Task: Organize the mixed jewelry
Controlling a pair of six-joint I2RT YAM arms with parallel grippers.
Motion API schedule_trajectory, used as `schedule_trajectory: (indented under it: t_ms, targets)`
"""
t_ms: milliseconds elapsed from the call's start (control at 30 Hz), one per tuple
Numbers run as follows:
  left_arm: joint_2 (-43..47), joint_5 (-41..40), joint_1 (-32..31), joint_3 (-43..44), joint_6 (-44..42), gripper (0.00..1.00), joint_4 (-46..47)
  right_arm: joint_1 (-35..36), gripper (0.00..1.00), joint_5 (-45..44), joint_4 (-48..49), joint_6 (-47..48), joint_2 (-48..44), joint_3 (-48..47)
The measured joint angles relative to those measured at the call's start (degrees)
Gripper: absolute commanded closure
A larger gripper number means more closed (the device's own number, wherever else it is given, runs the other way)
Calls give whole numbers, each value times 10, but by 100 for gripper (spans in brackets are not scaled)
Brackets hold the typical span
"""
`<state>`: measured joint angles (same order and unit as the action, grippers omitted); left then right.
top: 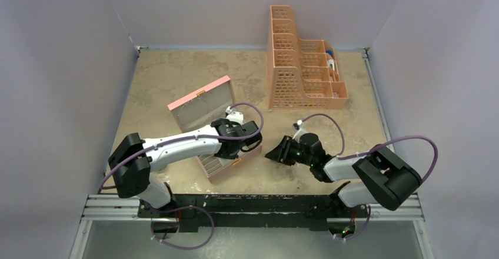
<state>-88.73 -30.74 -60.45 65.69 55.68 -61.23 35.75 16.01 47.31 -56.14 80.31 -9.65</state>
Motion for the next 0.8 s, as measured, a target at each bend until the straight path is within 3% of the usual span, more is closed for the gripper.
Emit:
schedule_trajectory:
  t_ms: [200, 467, 633, 800]
  targets:
    - [33, 19, 0, 0, 7, 66, 8, 0, 57, -48, -110, 38, -83, -33]
    - [143, 22, 9, -18, 27, 61, 32, 1, 56, -121, -244, 92, -188, -137]
    - [252, -7, 24, -65, 75, 58, 34, 20, 56, -146, -313, 100, -176, -222]
    - [363, -38, 26, -99, 114, 51, 34, 103, 54, -172, -355, 101, -101, -329]
